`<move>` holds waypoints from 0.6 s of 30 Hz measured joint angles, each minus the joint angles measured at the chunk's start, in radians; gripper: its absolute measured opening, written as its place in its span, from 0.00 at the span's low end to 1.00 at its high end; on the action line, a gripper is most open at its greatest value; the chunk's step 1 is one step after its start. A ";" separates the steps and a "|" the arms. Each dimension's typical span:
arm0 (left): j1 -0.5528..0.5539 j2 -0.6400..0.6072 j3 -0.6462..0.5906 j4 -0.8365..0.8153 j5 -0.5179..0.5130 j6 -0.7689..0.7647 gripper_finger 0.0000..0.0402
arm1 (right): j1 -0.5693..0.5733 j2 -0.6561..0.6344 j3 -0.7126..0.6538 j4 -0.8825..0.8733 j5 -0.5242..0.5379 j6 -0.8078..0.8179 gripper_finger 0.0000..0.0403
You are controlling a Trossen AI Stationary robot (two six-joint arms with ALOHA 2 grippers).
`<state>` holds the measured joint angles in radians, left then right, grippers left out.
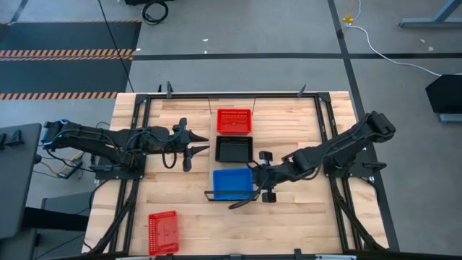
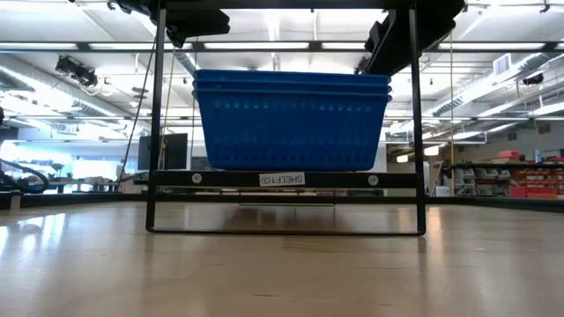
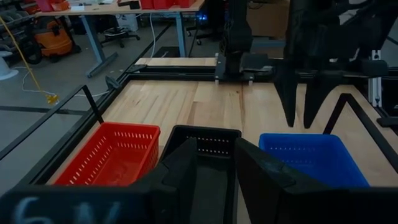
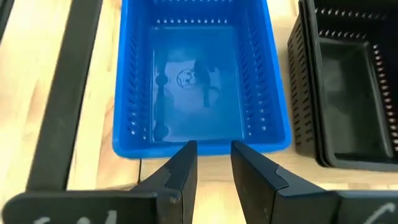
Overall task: Stack baskets on shelf by color
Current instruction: Stack the blue bin on top of the blue bin on the shelf, then stack the red bin on top of the red bin on the shelf
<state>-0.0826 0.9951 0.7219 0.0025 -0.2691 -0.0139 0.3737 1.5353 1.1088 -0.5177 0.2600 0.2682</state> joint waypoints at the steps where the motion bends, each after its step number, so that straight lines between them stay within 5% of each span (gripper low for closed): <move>1: 0.000 0.000 0.000 0.000 0.000 0.000 0.29 | 0.000 -0.004 0.000 -0.010 0.000 0.000 0.26; 8: 0.000 0.000 0.000 -0.002 0.000 0.000 0.29 | 0.000 -0.066 0.000 -0.023 0.012 -0.001 0.26; 18: -0.101 0.000 0.000 -0.046 0.004 -0.040 0.29 | -0.087 -0.087 0.000 -0.095 0.287 -0.099 0.26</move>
<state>-0.1838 0.9947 0.7219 -0.0436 -0.2651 -0.0542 0.2865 1.4487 1.1091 -0.6129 0.5474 0.1692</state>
